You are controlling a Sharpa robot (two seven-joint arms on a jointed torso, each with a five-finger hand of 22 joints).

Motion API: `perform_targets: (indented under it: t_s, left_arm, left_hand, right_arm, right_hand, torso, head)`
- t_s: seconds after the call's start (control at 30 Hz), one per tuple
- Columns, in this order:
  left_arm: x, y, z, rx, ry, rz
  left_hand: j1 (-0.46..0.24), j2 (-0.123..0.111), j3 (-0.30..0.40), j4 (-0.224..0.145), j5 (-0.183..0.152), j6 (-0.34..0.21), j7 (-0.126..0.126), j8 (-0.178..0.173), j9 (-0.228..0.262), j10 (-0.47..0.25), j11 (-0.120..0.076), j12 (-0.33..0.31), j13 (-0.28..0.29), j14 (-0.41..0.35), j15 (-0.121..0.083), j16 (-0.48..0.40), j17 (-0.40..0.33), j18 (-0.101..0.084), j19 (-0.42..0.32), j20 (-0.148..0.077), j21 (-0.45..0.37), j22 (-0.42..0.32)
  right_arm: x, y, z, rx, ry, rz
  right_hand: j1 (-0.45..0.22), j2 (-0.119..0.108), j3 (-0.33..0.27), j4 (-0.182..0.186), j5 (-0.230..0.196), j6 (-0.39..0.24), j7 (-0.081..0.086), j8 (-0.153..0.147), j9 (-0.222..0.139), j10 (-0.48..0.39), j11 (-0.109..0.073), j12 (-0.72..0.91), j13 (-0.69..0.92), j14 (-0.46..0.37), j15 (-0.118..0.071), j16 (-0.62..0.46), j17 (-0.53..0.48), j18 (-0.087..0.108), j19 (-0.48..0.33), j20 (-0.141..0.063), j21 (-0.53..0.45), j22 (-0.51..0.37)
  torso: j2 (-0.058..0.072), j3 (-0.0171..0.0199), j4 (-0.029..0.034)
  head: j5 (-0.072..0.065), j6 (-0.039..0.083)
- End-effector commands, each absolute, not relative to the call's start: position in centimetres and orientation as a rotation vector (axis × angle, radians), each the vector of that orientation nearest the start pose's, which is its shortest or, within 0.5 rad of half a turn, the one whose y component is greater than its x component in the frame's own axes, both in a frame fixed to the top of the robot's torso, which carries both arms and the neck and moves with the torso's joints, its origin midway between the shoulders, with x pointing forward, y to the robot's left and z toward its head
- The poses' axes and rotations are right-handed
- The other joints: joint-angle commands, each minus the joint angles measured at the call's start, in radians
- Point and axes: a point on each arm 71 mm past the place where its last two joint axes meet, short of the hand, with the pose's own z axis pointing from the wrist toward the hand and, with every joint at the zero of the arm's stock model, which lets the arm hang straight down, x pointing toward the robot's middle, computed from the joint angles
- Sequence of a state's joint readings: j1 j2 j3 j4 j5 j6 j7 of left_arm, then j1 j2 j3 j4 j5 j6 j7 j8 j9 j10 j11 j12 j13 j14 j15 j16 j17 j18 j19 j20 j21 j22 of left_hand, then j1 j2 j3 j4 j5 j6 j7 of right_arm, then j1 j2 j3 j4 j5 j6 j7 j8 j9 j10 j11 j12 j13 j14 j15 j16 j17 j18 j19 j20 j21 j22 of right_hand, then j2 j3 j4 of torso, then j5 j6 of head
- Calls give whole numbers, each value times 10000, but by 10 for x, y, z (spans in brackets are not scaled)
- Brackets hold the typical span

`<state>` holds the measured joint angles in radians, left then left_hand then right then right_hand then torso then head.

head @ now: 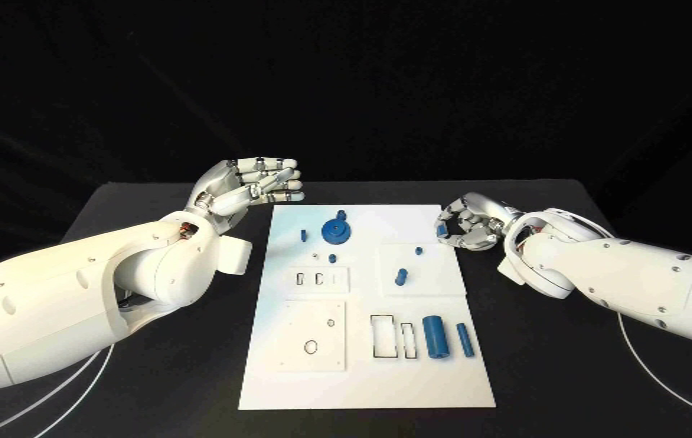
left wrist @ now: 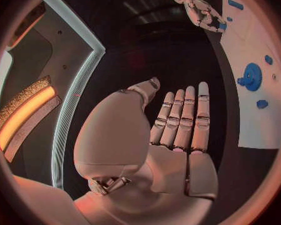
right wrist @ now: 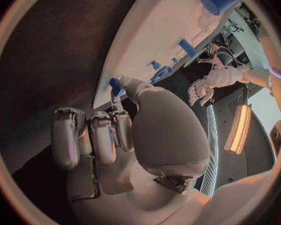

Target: Assemble the parts on the task board

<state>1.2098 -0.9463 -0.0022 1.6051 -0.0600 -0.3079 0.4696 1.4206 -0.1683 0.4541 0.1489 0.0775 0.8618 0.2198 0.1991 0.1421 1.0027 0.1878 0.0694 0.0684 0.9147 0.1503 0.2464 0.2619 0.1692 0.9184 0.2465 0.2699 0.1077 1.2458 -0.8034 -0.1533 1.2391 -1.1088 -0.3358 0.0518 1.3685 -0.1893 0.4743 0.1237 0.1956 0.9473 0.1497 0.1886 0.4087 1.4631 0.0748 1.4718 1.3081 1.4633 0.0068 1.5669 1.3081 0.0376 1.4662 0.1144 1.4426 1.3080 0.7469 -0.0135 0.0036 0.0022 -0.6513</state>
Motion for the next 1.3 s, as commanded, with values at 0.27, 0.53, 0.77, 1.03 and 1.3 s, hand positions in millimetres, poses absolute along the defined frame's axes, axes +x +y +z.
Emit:
perform_targets:
  t_s: [0.27,0.53,0.77,1.03,1.3]
  left_arm:
    - [479,235,-145,-9905,13120,-16070]
    - [479,236,-145,-9916,13124,-16051]
    - [479,236,-146,-9925,13130,-16036]
    - [480,234,-146,-9935,13152,-16032]
    - [482,231,-148,-9961,13200,-16019]
  left_hand:
    - [-6,67,-19,-69,-35,-103,215,27,17,-45,42,-42,-10,-74,27,-55,11,121,-23,41,48,4]
    - [-6,67,-19,-69,-35,-103,215,27,17,-45,42,-42,-10,-74,27,-55,11,121,-23,41,48,4]
    - [-11,63,-19,-75,-37,-112,224,24,16,-53,48,-44,-11,-91,32,-63,17,121,-26,43,50,3]
    - [-13,63,-19,-76,-38,-113,225,24,16,-53,49,-44,-11,-94,33,-64,19,121,-27,43,52,3]
    - [-21,67,-19,-76,-40,-112,226,25,17,-51,50,-41,-10,-96,34,-63,25,121,-27,45,54,3]
  right_arm:
    - [527,-270,-212,1491,16868,6338]
    - [525,-265,-206,1538,16425,6255]
    - [519,-243,-186,1334,16033,6472]
    - [493,-183,-168,851,15888,7276]
    - [470,-130,-173,161,16220,7821]
  right_hand:
    - [-249,348,350,-155,83,649,-315,551,289,334,-323,202,1809,1075,-349,39,2627,-65,307,-304,183,1690]
    - [-260,437,424,-237,114,692,-357,670,369,349,-380,204,1816,1075,-385,39,2627,-83,352,-357,242,1747]
    - [-283,523,504,-289,131,597,-322,688,402,349,-366,191,1811,1075,-362,39,2627,-96,381,-360,279,1784]
    - [-347,612,556,-286,153,570,-319,723,436,312,-362,140,1765,1075,-348,39,2627,-103,399,-351,300,1804]
    - [-401,613,565,-294,156,519,-308,726,451,301,-354,120,1750,1075,-343,39,2627,-100,393,-347,286,1795]
  torso:
    - [-3,2,3]
    - [-10,6,-13]
    - [-21,-4,0]
    - [-62,-26,25]
    - [-154,-73,49]
  head:
    - [-12,-11]
    - [29,-11]
    - [38,-34]
    - [41,-75]
    - [116,-209]
